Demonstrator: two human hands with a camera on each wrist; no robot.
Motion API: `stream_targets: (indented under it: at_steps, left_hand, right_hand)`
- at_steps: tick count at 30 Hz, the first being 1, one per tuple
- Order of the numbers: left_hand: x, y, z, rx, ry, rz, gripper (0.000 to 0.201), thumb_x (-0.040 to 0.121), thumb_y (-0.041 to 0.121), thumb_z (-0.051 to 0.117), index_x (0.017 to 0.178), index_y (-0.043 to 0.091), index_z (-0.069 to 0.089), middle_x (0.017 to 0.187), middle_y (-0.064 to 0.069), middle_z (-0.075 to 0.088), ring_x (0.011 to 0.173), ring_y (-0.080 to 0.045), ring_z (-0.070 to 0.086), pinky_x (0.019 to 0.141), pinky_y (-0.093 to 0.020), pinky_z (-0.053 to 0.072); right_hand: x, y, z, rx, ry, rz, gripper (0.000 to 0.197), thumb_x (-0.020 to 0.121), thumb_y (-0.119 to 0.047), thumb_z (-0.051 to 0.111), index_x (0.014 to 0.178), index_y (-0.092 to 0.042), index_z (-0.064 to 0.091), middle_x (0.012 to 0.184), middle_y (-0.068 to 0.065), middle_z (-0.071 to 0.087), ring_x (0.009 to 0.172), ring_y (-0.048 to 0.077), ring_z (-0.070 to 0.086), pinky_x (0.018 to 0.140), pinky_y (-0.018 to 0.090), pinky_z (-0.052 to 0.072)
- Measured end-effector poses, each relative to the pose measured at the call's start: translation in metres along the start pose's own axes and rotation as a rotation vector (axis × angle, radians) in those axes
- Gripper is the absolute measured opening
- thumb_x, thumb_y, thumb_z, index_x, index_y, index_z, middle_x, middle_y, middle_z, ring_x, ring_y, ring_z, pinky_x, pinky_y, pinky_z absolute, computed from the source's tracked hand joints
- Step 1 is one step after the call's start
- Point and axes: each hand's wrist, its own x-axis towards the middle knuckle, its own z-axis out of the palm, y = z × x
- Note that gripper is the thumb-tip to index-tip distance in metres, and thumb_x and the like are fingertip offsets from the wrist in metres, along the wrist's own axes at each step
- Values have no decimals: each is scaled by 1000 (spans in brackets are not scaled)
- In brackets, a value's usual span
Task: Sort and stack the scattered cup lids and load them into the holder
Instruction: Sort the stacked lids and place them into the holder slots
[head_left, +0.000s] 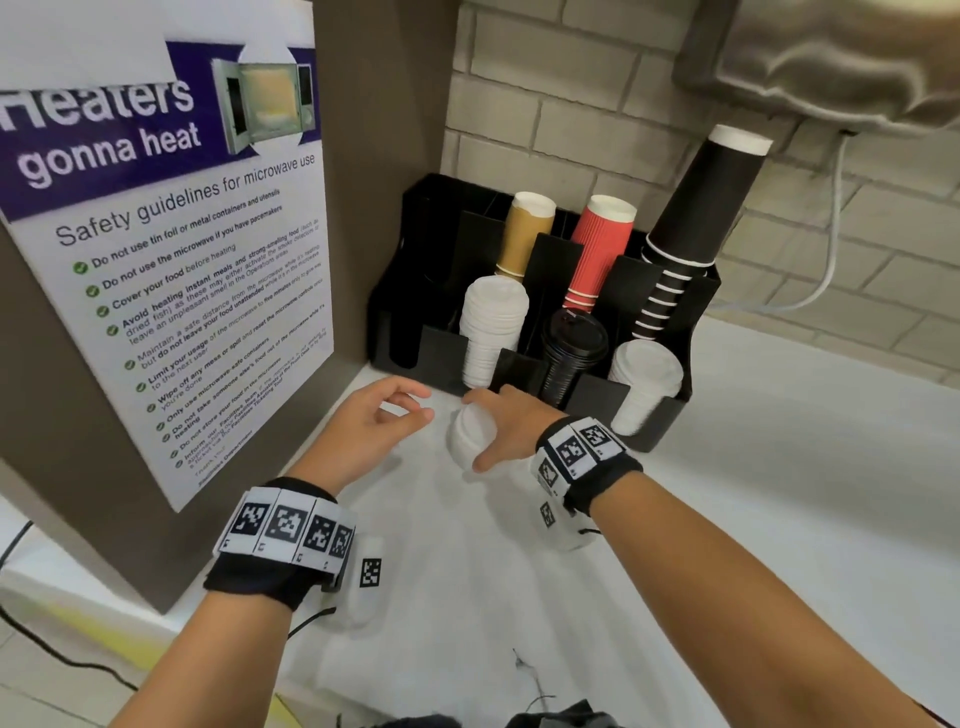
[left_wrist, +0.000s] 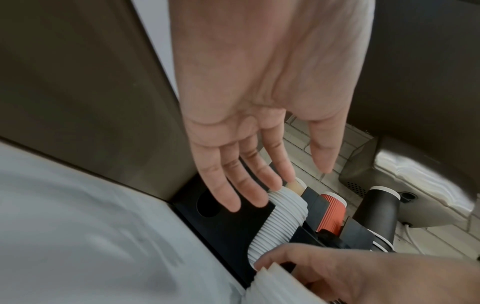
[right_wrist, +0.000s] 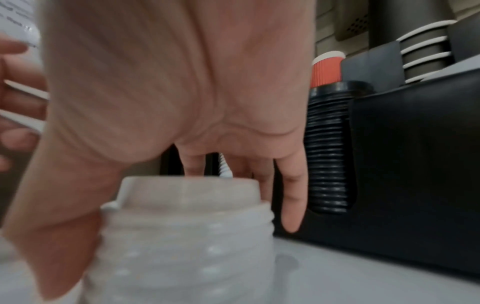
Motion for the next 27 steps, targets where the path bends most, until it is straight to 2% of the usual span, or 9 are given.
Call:
stream_targets:
  at_steps: [3, 5, 7, 9, 12, 16, 18, 22, 27]
  left_hand:
    - [1, -3, 3, 36, -9, 2, 31, 85, 23, 73, 113, 31, 62, 118, 4, 58, 96, -14, 61, 82, -30, 52]
    - [1, -3, 8, 29, -39, -3, 56, 79, 27, 78, 128, 39, 52, 129, 8, 51, 112, -12, 55, 80, -22, 47]
    - [1, 0, 15, -42, -88, 1, 81, 69, 35, 83, 135, 51, 38, 139, 11, 43, 121, -11, 49, 84, -18, 44]
    - [1, 4, 22, -121, -132, 30, 94, 59, 42, 83, 133, 60, 29, 147, 14, 37, 126, -12, 45, 88, -17, 43]
    - [1, 9, 28, -177, -169, 106, 98, 58, 42, 88, 139, 54, 33, 144, 14, 44, 125, -11, 52, 93, -18, 47]
    - [-3, 15, 28, -231, -201, 163, 88, 57, 40, 87, 134, 49, 45, 132, 13, 55, 114, -9, 61, 88, -21, 52]
    - [-5, 18, 27, -225, -220, 176, 89, 58, 39, 86, 137, 44, 45, 132, 11, 56, 115, -10, 61, 94, -24, 51]
    - [-8, 21, 30, -226, -222, 170, 93, 56, 38, 87, 138, 42, 44, 132, 9, 55, 113, -14, 63, 97, -34, 52]
    - [-10, 22, 32, -207, -258, 166, 96, 56, 38, 87, 141, 42, 43, 134, 8, 54, 116, -14, 61, 101, -37, 50]
  right_hand:
    - [-6, 5, -12, 131, 147, -38, 89, 68, -42, 80, 141, -35, 30, 128, 8, 42, 114, 27, 48, 96, 41, 46]
    - [-12, 6, -19, 313, 234, -111, 84, 69, -38, 81, 139, -36, 33, 130, 6, 43, 119, 24, 45, 97, 34, 42]
    - [-22, 3, -23, 538, 258, -183, 76, 72, -35, 80, 134, -42, 37, 130, 0, 46, 121, 18, 45, 96, 29, 39]
    - [-34, -4, -23, 744, 228, -237, 66, 73, -33, 80, 125, -50, 42, 119, -5, 54, 111, 13, 53, 90, 24, 45]
    - [-51, -11, -18, 959, 176, -287, 57, 74, -32, 78, 121, -47, 49, 106, 0, 66, 96, 12, 65, 77, 24, 53]
    - [-65, -6, -12, 1123, 144, -311, 57, 76, -26, 74, 128, -39, 52, 120, 9, 63, 111, 25, 63, 92, 47, 54]
    - [-71, -3, -10, 1174, 151, -315, 58, 77, -23, 73, 130, -35, 52, 121, 12, 61, 112, 26, 62, 91, 46, 54]
    - [-78, -3, -3, 1205, 221, -294, 58, 76, -25, 73, 130, -35, 53, 120, 11, 63, 109, 23, 63, 83, 36, 55]
    - [-84, -5, 2, 1207, 254, -276, 60, 74, -25, 75, 129, -35, 54, 116, 7, 67, 110, 22, 64, 91, 47, 54]
